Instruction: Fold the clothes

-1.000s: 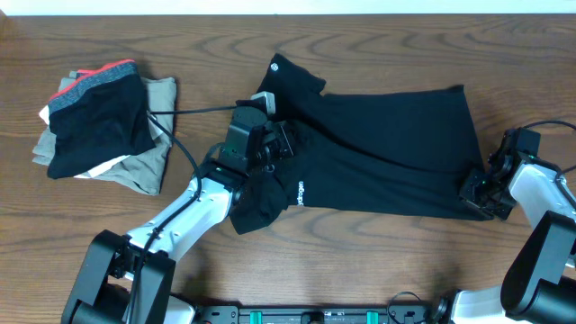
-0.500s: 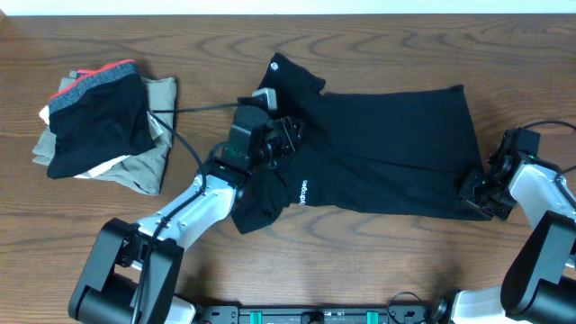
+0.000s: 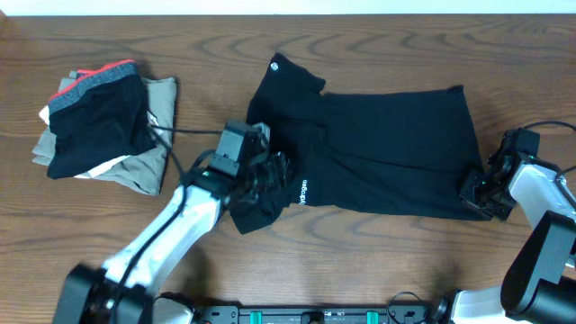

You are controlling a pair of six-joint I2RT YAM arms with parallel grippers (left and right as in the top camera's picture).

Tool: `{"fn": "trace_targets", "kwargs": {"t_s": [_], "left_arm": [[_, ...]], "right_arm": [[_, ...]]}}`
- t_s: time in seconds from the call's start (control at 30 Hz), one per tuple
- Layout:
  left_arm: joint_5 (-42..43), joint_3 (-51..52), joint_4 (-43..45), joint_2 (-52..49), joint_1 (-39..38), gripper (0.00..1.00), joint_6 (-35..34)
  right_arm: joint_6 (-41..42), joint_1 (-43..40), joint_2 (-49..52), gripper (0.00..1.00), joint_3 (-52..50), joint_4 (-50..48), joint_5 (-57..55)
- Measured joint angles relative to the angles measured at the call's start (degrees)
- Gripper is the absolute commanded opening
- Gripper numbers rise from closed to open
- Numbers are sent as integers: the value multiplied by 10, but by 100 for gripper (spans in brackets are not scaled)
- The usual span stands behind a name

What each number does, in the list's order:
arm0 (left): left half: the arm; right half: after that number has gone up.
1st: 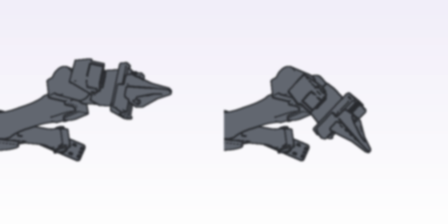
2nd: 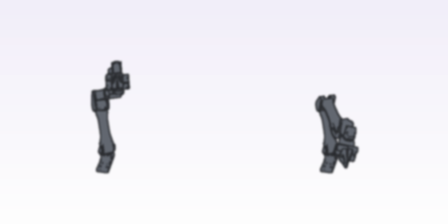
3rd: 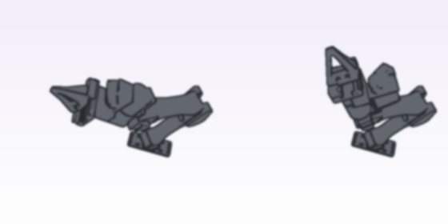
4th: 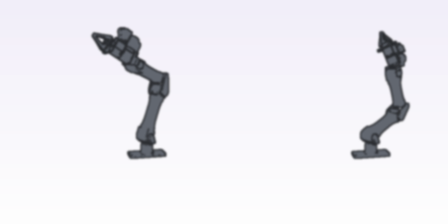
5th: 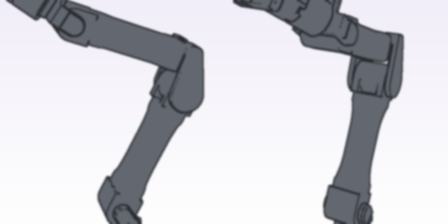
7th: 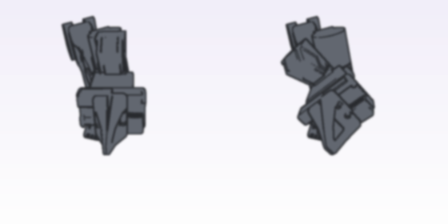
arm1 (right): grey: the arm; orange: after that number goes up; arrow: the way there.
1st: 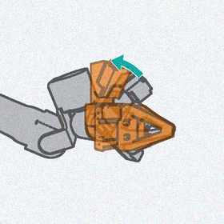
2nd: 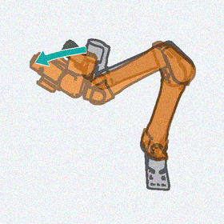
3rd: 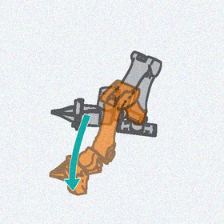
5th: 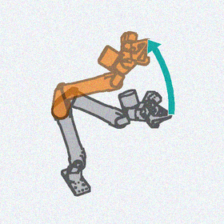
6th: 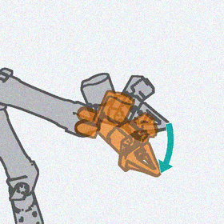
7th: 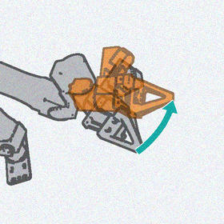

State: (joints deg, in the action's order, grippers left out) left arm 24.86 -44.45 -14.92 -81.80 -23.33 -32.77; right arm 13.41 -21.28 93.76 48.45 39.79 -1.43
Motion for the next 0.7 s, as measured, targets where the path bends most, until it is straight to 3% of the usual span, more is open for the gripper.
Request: {"fn": "trace_targets", "kwargs": {"t_s": [0.13, 0.23, 0.7], "left_arm": [[-14, -2, -125, 30, 0, 56, 25], [-30, -2, -164, 25, 0, 47, 47], [-70, 9, -177, 1, -41, 47, 103]], "right_arm": [[0, 0, 0, 19, -1, -1, 0], [0, 0, 0, 19, -1, 0, 2], [0, 0, 0, 19, -1, 7, 2]]}}
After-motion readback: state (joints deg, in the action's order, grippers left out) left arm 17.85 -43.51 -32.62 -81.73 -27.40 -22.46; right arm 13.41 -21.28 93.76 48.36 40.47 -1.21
